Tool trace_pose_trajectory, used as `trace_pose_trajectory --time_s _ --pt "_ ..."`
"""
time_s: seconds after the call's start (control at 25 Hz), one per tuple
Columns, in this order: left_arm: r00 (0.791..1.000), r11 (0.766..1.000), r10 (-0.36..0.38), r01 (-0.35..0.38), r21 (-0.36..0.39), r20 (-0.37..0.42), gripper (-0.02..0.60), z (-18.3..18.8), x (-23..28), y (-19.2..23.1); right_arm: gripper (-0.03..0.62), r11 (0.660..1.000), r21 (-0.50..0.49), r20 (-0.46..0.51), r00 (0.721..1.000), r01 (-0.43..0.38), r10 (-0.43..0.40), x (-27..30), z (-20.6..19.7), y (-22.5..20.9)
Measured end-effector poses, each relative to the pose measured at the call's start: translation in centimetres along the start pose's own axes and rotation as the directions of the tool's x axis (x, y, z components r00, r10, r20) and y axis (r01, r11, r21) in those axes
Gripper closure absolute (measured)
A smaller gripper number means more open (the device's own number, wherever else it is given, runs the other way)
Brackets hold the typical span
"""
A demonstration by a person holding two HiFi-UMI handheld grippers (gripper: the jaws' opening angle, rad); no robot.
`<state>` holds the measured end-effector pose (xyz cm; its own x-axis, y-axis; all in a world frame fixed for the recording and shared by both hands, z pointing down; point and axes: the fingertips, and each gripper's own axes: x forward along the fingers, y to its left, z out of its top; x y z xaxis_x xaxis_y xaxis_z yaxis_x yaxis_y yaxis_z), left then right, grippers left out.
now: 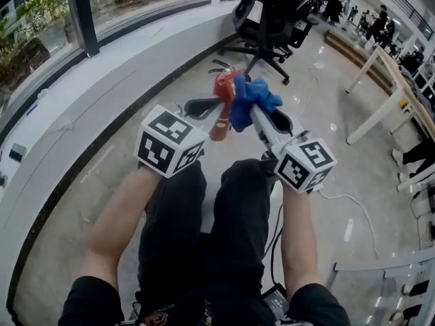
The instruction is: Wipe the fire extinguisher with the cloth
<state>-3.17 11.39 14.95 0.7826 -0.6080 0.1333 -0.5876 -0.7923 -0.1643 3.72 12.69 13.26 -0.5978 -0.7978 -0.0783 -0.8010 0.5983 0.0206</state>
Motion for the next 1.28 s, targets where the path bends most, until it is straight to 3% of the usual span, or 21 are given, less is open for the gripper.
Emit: trace_pose_trajectory --time_s 0.36,1.28 --pt "0.999 1.000 0.002 -0.002 -0.010 0.040 0.575 0.2 -1.2 -1.0 0.525 0.999 -0.008 0.028 0.999 -0.031 0.031 -0.2 0.2 2.5" --pt "0.999 1.000 0.016 -0.015 -0.028 0.047 0.575 -0.3 -1.4 -0.6 0.525 1.000 -0.006 0.042 0.999 -0.029 0.029 0.2 0.6 3.2"
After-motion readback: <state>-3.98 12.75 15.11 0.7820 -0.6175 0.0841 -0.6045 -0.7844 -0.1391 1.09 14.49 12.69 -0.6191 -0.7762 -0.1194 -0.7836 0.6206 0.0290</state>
